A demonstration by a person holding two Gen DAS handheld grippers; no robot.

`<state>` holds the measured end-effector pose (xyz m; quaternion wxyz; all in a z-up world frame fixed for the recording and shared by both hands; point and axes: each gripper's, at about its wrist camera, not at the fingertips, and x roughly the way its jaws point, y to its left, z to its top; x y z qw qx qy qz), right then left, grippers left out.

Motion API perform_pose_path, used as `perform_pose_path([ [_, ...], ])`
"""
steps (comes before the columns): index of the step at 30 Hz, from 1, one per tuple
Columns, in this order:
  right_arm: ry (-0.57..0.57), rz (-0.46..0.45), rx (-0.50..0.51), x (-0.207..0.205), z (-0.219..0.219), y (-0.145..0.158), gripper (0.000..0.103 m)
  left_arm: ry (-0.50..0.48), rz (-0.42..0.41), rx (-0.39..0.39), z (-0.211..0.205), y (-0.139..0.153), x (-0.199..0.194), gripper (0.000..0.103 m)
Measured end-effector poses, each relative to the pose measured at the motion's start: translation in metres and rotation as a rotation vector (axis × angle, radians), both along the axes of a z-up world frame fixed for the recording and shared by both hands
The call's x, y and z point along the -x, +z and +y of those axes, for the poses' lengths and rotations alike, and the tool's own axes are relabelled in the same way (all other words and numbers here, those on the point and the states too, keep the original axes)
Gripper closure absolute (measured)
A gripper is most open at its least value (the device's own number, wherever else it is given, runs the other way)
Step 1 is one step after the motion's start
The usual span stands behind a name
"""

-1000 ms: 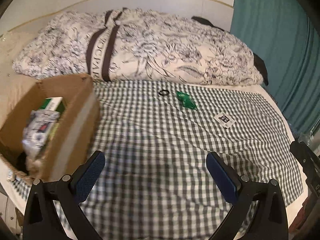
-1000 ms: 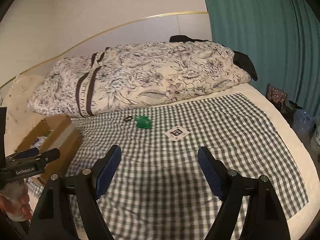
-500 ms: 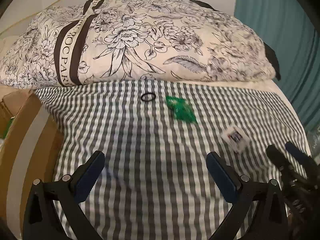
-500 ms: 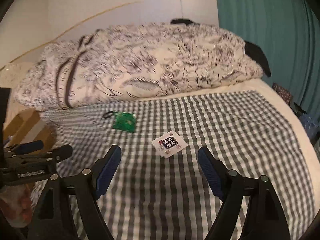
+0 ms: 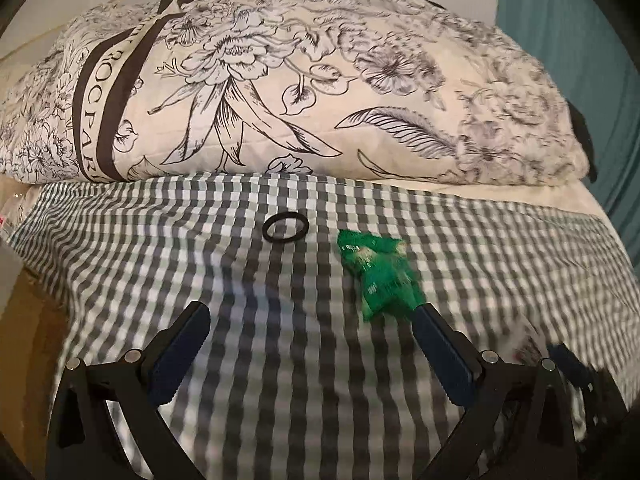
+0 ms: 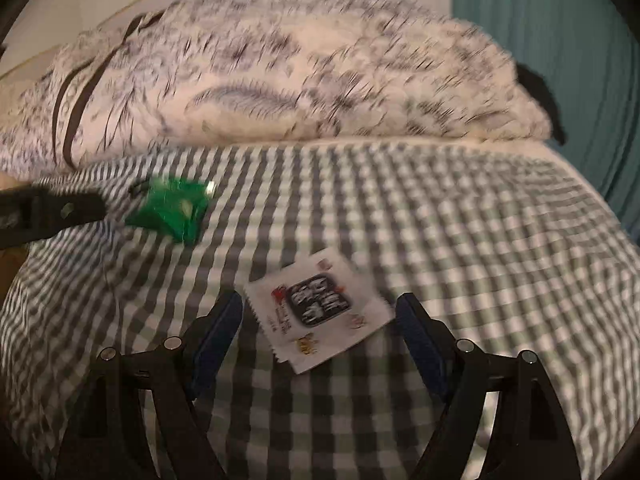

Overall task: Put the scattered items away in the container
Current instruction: 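Grasp the green packet with the left gripper while the right grasps the white sachet, then carry the green packet and white sachet into the box and open both grippers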

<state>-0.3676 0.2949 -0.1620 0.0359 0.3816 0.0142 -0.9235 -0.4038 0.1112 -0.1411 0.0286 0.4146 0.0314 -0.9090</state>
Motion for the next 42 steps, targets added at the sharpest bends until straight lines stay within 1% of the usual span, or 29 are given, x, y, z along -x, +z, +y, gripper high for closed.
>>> perform_pose_path([
  [4,-0.019,-0.027,0.039,0.005,0.008,-0.004,0.024,0.007,-0.046,-0.043,0.006,-0.016,0.025,0.0],
  [7,-0.018,-0.044,0.023,0.01,0.005,-0.006,0.022,0.012,-0.055,-0.06,0.01,-0.02,0.034,0.0],
  [9,-0.017,-0.049,0.024,0.012,0.005,-0.008,0.022,0.015,-0.048,-0.053,0.013,-0.02,0.037,0.0],
  [11,-0.016,-0.044,0.035,0.01,0.007,-0.008,0.022,0.019,-0.06,-0.035,0.016,-0.023,0.043,0.0],
  [12,-0.015,-0.044,0.051,0.01,0.009,-0.008,0.022,0.02,-0.071,-0.029,0.017,-0.026,0.045,0.001],
  [13,-0.014,-0.041,0.061,0.009,0.01,-0.007,0.022,0.023,-0.07,-0.03,0.017,-0.027,0.046,0.004],
  [14,-0.015,-0.039,0.078,0.009,0.012,-0.007,0.022,0.018,-0.068,-0.042,0.017,-0.029,0.046,0.017],
  [15,-0.018,-0.037,0.083,0.009,0.013,-0.006,0.025,0.004,-0.065,-0.065,0.016,-0.029,0.045,0.045],
  [16,-0.026,-0.034,0.09,0.009,0.015,-0.006,0.029,-0.019,-0.058,-0.097,0.015,-0.028,0.044,0.059],
  [17,-0.035,-0.032,0.097,0.008,0.017,-0.006,0.032,-0.033,-0.052,-0.104,0.016,-0.027,0.043,0.071],
  [18,-0.045,-0.027,0.111,0.008,0.021,-0.005,0.038,-0.037,-0.047,-0.09,0.017,-0.025,0.042,0.07],
  [20,-0.056,-0.019,0.153,0.007,0.028,-0.005,0.046,-0.046,-0.038,-0.06,0.02,-0.02,0.037,0.071],
  [21,-0.064,-0.014,0.182,0.006,0.034,-0.005,0.051,-0.049,-0.037,-0.049,0.02,-0.017,0.033,0.071],
  [22,-0.067,-0.01,0.204,0.006,0.037,-0.005,0.054,-0.046,-0.033,-0.035,0.019,-0.013,0.027,0.071],
  [24,-0.074,-0.005,0.25,0.007,0.045,-0.005,0.058,-0.043,-0.01,-0.009,0.018,-0.003,0.015,0.071],
  [27,-0.08,-0.002,0.277,0.007,0.049,-0.006,0.061,-0.049,0.021,0.037,0.013,0.016,-0.014,0.071],
  [29,-0.081,-0.002,0.288,0.007,0.05,-0.007,0.061,-0.066,0.019,0.062,0.005,0.03,-0.035,0.071],
  [30,-0.082,-0.002,0.289,0.007,0.05,-0.007,0.061,-0.056,0.019,0.073,0.003,0.035,-0.045,0.071],
  [34,-0.086,-0.002,0.256,0.007,0.047,-0.006,0.062,-0.03,0.003,0.048,-0.017,0.055,-0.09,0.071],
  [36,-0.09,-0.006,0.231,0.006,0.044,-0.005,0.063,-0.028,-0.007,0.062,-0.024,0.061,-0.104,0.071],
  [37,-0.094,-0.005,0.214,0.001,0.043,-0.001,0.066,-0.02,-0.008,0.074,-0.028,0.064,-0.113,0.071],
  [39,-0.081,-0.033,0.204,-0.011,0.044,0.007,0.07,-0.027,-0.003,0.071,-0.036,0.072,-0.129,0.071],
  [40,-0.081,-0.035,0.204,-0.026,0.045,0.015,0.07,-0.032,0.005,0.073,-0.037,0.077,-0.138,0.071],
  [42,-0.055,-0.004,0.209,-0.066,0.048,0.036,0.07,-0.027,0.011,0.091,-0.04,0.084,-0.155,0.071],
])
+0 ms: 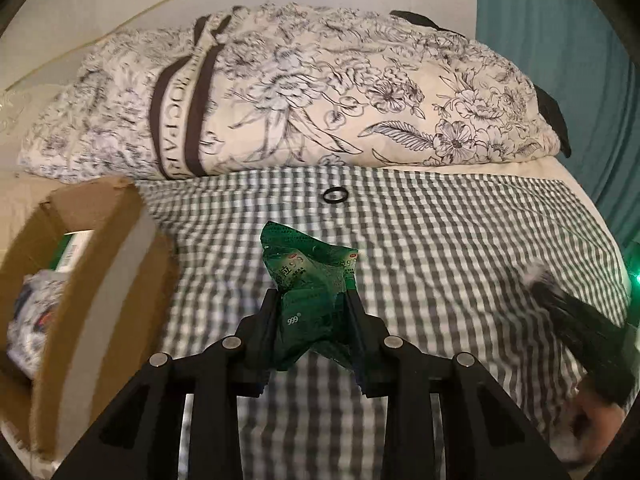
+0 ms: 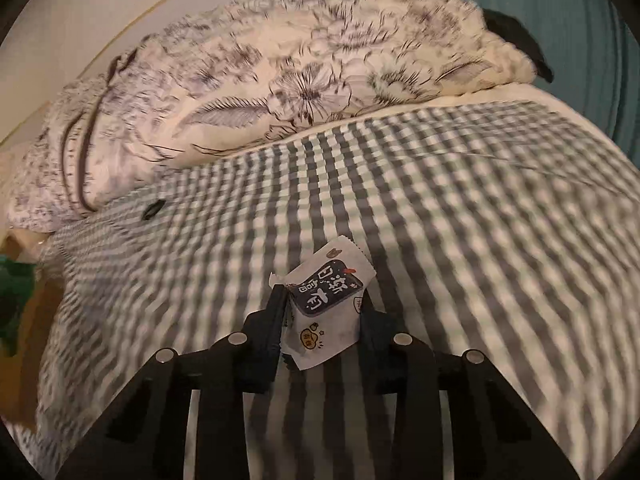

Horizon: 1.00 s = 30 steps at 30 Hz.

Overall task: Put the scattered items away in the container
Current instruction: 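Carry the green packet and white sachet into the box and open both grippers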

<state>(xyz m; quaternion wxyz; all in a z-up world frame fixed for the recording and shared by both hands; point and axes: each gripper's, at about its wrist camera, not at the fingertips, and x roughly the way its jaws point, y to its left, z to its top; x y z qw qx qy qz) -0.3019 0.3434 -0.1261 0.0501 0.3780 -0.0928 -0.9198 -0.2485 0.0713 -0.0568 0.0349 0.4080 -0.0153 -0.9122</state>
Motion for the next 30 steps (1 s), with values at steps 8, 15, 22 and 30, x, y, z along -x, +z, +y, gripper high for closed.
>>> perform_pose_path([
  [8,0.008,0.075,0.044,-0.123,0.009,0.068,0.07,-0.05,0.007,-0.027,0.007,0.021,-0.059,0.071],
  [15,0.055,0.127,0.033,-0.174,-0.021,0.109,0.07,-0.075,0.075,-0.03,0.001,0.058,-0.105,0.071],
  [22,0.148,0.174,0.036,-0.207,-0.072,0.14,0.07,-0.052,0.126,-0.048,-0.033,0.079,-0.133,0.071],
  [30,0.264,0.204,0.006,-0.219,-0.139,0.161,0.07,0.046,0.139,-0.091,-0.103,0.084,-0.146,0.071],
])
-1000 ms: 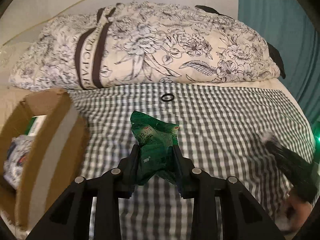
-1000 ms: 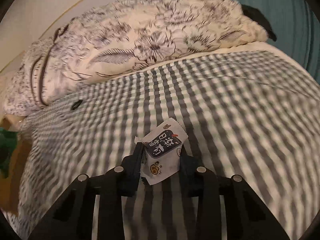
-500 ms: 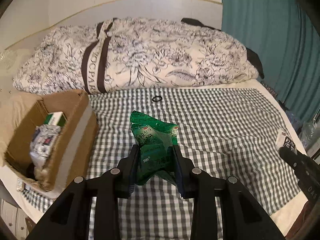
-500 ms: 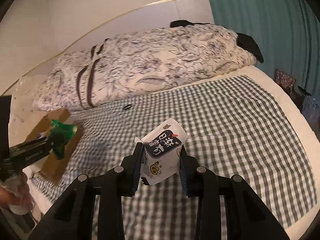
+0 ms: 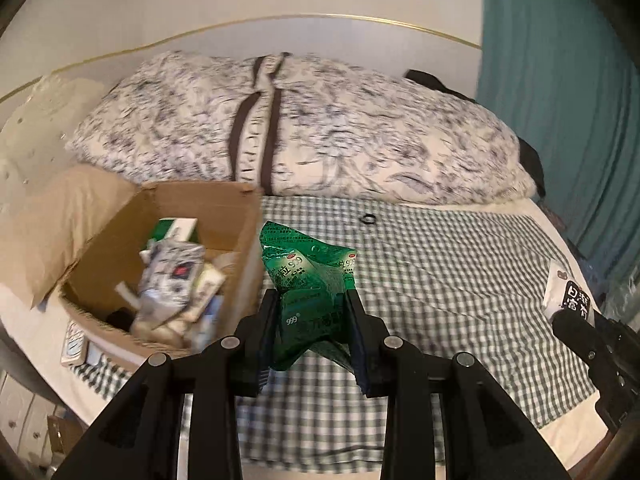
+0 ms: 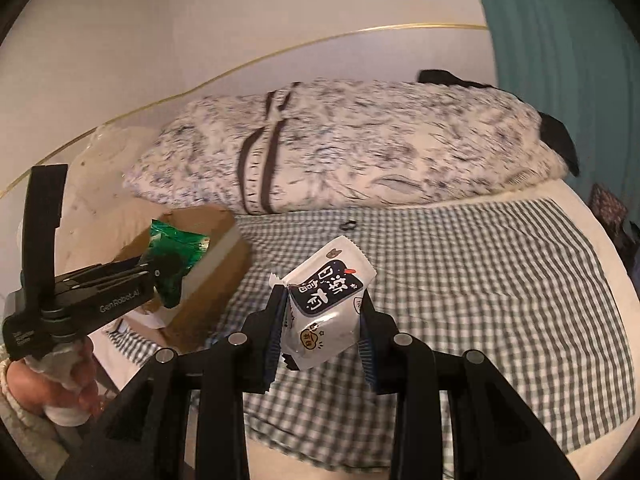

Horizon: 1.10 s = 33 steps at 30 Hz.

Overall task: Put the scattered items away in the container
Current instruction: 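Carry the green packet and white sachet into the box and open both grippers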

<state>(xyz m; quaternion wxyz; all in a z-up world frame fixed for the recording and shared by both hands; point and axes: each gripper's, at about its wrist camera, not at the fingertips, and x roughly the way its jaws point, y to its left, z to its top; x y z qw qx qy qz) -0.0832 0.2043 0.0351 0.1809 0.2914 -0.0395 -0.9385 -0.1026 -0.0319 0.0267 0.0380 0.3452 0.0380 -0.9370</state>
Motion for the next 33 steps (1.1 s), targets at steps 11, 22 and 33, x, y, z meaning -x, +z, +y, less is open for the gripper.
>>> perform_pose_path([
  [11,0.185,-0.002,-0.061,0.039,-0.124,0.01,0.07,0.159,-0.006,-0.039,-0.115,-0.005,0.013,0.071],
  [22,0.345,-0.05,-0.096,0.106,-0.243,-0.011,0.07,0.245,-0.07,-0.043,-0.194,-0.033,0.045,0.071],
  [33,0.324,-0.021,0.01,0.132,-0.27,-0.001,0.029,0.244,-0.045,-0.018,-0.193,-0.037,0.046,0.01],
])
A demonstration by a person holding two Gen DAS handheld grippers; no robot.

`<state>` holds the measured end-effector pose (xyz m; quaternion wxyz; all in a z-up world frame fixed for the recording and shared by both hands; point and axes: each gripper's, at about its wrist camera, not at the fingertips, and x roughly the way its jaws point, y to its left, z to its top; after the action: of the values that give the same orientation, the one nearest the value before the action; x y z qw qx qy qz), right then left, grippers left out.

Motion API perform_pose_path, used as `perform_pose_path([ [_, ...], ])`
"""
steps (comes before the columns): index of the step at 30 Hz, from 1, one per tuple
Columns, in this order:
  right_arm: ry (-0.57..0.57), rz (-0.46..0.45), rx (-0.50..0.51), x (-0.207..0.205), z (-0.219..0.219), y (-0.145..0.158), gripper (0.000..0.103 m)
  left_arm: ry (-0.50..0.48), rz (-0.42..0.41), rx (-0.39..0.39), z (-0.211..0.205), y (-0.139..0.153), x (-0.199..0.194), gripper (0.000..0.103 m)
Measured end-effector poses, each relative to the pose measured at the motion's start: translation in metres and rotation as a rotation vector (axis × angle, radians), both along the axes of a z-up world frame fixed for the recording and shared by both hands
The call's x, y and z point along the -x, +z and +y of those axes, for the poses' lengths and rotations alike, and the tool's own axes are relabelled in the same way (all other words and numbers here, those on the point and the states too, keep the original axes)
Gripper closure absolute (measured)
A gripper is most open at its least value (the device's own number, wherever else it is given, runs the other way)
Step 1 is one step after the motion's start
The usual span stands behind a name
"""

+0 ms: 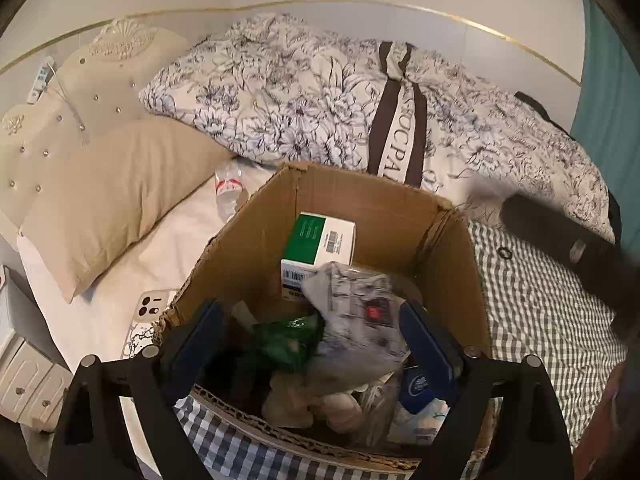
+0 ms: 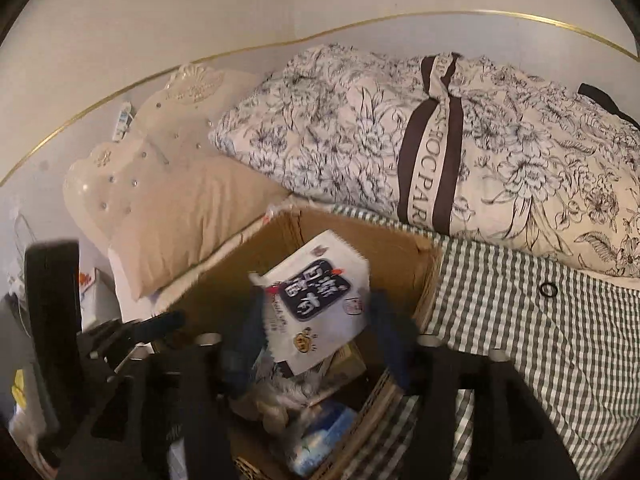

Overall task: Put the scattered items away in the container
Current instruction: 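Carry the green packet and white sachet into the box and open both grippers, then move both open grippers back toward the black ring on the sheet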

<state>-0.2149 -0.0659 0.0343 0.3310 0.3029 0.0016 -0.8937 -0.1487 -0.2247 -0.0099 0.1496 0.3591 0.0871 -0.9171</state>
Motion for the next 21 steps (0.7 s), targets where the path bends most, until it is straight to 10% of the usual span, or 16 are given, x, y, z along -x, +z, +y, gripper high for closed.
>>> perform_pose_path([
  [21,-0.428,0.051,0.064,-0.058,0.225,-0.004,0.022,-0.159,0.051,0.017,0.136,0.019,-0.022,0.0],
])
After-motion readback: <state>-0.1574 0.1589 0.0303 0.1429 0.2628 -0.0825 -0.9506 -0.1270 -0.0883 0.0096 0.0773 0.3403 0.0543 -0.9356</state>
